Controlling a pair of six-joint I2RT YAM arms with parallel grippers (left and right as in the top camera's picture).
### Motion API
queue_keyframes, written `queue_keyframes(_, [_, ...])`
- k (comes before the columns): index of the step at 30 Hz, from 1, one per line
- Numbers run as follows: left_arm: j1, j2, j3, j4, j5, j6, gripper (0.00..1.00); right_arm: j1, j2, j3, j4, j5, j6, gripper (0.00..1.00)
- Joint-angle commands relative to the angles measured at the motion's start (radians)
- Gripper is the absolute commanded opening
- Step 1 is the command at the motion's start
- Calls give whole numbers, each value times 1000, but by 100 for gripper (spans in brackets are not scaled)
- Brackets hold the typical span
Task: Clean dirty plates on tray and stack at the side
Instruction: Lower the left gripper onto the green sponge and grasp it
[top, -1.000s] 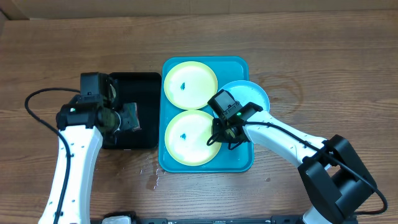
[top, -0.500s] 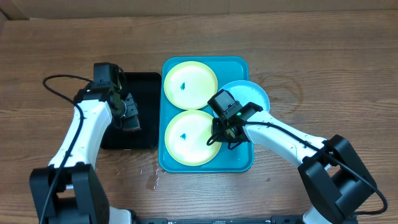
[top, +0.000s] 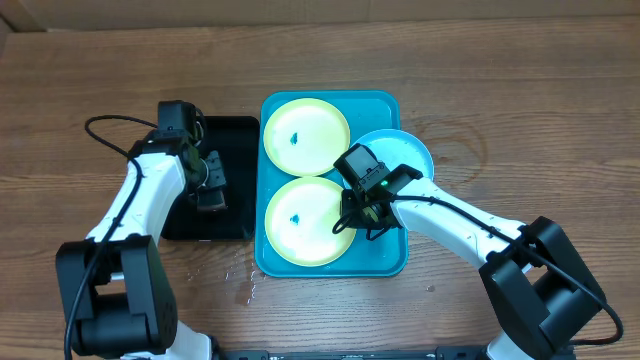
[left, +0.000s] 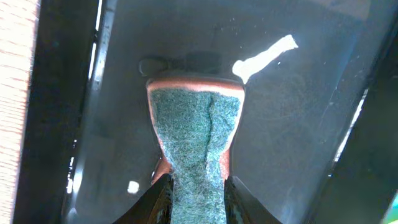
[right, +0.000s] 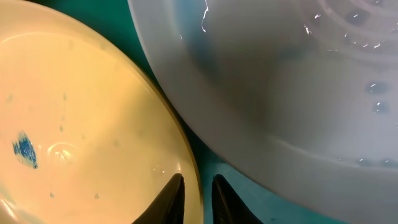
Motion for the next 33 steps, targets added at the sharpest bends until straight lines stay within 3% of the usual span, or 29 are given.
queue_keyframes(1, [-8,37,-3,0,16,31,30,4,-2,0,6,7,1,18])
queue_keyframes(12, [-8,98,-3,-1,16,31,29,4,-2,0,6,7,1,18])
queue_keyframes(17, [-8,100,-3,2,16,31,15,4,-2,0,6,7,1,18])
queue_keyframes(19, [-8,100,-3,4,16,31,4,4,-2,0,6,7,1,18])
queue_keyframes(25, [23,57,69,-93,15,20,4,4,-2,0,6,7,1,18])
queue_keyframes(28, [26,0,93,-107,16,43,4,4,-2,0,6,7,1,27])
queue_keyframes(33, [17,-105,94,-113,15,92,4,4,-2,0,6,6,1,31])
